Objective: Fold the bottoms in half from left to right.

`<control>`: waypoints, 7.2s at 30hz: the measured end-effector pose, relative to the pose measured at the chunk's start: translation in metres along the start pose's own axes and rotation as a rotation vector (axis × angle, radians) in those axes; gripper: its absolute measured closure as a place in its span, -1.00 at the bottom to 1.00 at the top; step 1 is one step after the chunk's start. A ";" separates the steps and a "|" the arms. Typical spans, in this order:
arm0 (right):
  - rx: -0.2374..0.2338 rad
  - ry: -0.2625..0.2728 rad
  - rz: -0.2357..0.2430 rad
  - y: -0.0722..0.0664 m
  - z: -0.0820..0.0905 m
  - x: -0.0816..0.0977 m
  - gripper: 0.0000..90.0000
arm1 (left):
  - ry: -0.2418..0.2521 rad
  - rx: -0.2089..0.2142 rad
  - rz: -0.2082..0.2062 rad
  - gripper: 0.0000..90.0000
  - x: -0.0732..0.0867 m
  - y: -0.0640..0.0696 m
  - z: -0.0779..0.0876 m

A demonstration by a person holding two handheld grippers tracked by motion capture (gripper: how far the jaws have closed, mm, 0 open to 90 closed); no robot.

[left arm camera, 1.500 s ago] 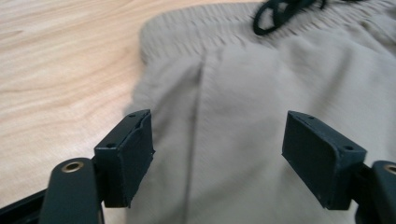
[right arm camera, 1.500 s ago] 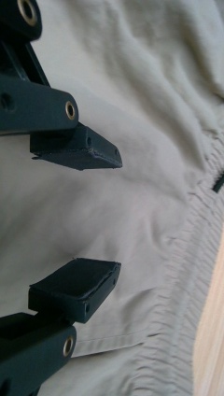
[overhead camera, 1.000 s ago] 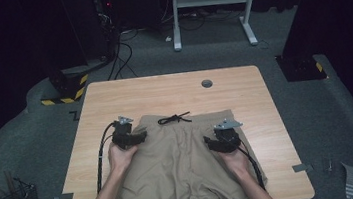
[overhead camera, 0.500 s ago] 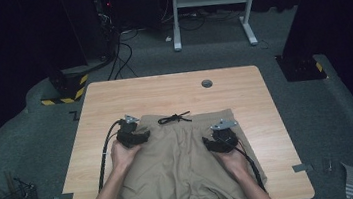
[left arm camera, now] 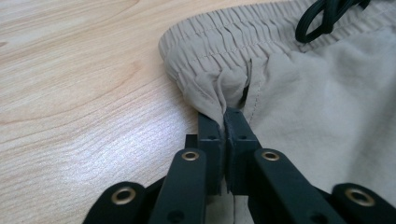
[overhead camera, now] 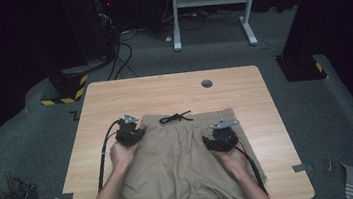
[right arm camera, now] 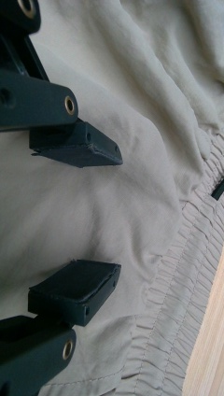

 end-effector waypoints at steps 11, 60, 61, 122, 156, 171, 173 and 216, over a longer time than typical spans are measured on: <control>0.002 0.000 0.000 0.000 0.000 0.000 -0.08 | 0.054 0.056 -0.021 0.97 -0.013 0.010 0.025; -0.044 0.004 0.053 -0.034 -0.019 -0.026 -0.05 | 0.228 0.244 -0.139 0.97 -0.084 0.073 0.073; -0.045 0.003 0.056 -0.037 -0.021 -0.029 -0.05 | 0.233 0.244 -0.141 0.97 -0.086 0.073 0.075; -0.050 0.004 0.078 -0.021 -0.006 -0.009 -0.11 | 0.163 0.292 -0.150 0.96 -0.124 0.120 0.017; -0.046 0.003 0.072 -0.023 -0.007 -0.009 -0.11 | 0.031 0.325 -0.200 0.33 -0.130 0.164 -0.060; -0.045 0.003 0.072 -0.023 -0.007 -0.009 -0.11 | 0.034 0.325 -0.238 -0.14 -0.103 0.155 0.002; -0.043 0.003 0.073 -0.023 -0.006 -0.009 -0.12 | 0.032 0.320 -0.251 -0.16 -0.093 0.157 0.009; -0.046 0.010 0.079 -0.046 -0.026 -0.036 0.00 | 0.098 0.386 -0.084 0.98 -0.087 0.108 0.011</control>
Point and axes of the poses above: each handheld gripper's, and its own axes: z roughly backward along the jaws, x roughly out of its underside, y roughly to its right, the point moved 4 cm from there along -z, roughly forward along the jaws, and after that the axes turned 11 degrees about -y, right-handed, at the moved point
